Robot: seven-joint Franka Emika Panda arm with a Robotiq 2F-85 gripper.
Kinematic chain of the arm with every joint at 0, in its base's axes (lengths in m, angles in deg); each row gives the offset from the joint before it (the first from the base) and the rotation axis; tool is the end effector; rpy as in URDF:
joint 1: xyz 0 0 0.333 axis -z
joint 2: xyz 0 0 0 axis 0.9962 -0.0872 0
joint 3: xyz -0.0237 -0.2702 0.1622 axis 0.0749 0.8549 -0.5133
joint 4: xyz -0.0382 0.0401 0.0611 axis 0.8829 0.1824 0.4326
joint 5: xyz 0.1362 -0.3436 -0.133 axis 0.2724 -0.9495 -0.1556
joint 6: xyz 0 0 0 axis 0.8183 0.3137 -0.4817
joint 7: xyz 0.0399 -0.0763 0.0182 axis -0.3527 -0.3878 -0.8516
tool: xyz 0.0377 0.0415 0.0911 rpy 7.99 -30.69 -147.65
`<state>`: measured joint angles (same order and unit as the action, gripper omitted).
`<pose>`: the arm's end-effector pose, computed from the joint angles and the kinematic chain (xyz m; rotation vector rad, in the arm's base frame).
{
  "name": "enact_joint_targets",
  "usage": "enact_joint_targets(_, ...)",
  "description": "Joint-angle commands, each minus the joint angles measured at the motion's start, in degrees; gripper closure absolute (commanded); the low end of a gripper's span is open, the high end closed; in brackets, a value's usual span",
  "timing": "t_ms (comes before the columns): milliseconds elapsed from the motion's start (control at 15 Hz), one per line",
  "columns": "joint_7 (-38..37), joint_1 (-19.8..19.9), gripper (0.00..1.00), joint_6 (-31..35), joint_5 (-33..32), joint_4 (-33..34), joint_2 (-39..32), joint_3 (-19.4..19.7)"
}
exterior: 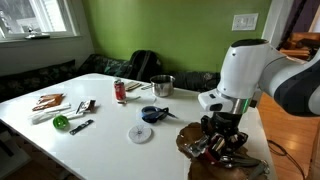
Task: Remove the toy cart with the silver object in it from the wooden plate and put it on the white circular object on the table
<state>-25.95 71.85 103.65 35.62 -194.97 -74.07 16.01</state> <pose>0.3703 0.2252 0.1709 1.9986 2.3757 0.1397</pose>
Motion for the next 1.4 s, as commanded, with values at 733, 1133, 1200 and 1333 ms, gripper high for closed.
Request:
enact_joint_targets(733, 2.4, 7.0, 0.58, -0.1, 16.6, -0.2, 9.6, -8.6)
enact_joint_targets(1133, -6.1, 3.9, 0.83, 4.3, 12.9, 2.7, 11.1, -4.8)
enact_joint_targets(1200, -8.4, 3.7, 0.83, 4.4, 10.6, 5.8, 11.2, -3.4)
enact_joint_targets(1333, -14.1, 2.8, 0.83, 2.6, -0.1, 13.3, 9.2, 2.0)
